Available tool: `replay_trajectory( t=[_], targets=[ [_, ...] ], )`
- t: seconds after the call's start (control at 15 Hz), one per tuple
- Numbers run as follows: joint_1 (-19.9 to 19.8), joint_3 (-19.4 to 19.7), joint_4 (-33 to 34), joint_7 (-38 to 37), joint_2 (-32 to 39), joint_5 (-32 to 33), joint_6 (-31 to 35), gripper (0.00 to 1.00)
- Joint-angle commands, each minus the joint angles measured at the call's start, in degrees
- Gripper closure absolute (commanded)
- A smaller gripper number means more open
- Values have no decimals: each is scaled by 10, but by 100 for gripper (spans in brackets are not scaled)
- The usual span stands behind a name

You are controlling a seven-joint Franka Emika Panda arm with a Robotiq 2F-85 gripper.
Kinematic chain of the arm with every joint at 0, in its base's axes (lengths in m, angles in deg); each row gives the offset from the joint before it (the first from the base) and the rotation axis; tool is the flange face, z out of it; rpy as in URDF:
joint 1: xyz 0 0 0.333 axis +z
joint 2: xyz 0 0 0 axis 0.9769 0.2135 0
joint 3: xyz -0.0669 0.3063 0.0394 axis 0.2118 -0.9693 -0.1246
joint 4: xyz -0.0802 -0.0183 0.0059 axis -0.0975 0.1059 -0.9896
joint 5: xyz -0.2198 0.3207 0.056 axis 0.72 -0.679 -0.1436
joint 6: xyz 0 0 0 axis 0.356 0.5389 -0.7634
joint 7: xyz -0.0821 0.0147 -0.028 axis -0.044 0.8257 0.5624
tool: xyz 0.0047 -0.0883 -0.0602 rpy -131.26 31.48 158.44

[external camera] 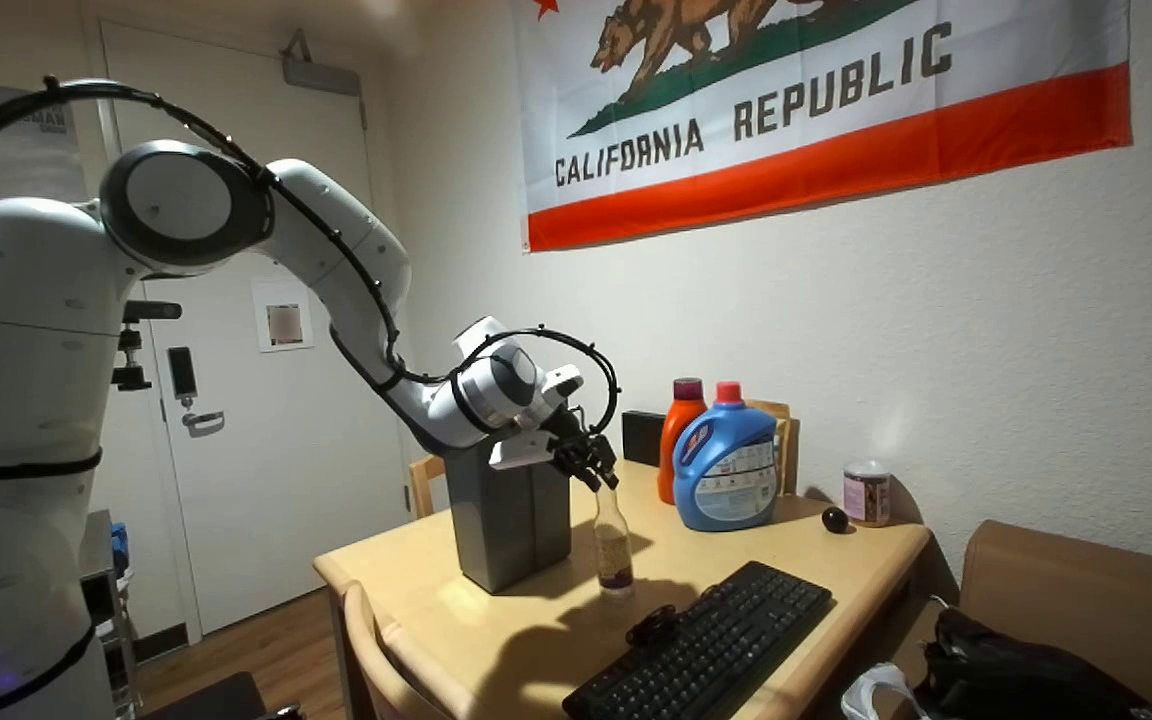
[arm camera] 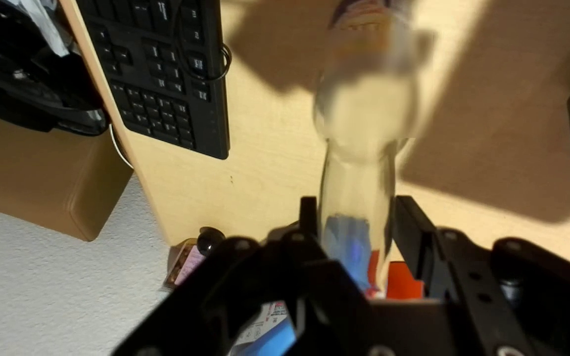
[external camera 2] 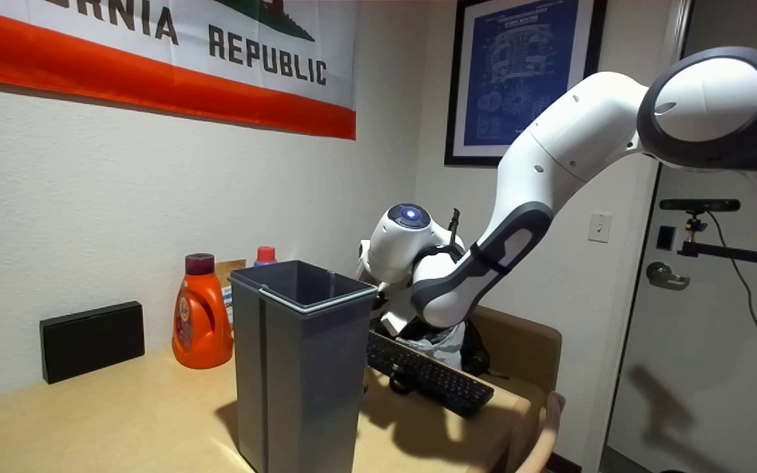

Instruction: Put the glass bottle into the gray bin

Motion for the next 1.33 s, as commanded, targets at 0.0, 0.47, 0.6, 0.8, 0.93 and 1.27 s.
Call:
replay_trajectory(
  t=[0.0,0.47,0.6,0.8,0.93,1.27],
  targets=[
    [-14,-8,11,29,5,-18,16,84],
    [-19,-19,-6,50,-14,-53,32,85],
    [-30,-37,-23,67,-34,-88,47,85],
    [-48,-68,-45,97,-69,-142,60,85],
    [-60,-89,-66,125,-107,-182,54,85],
    [-5,-56,-117,262,-210,-363,34,85]
  ],
)
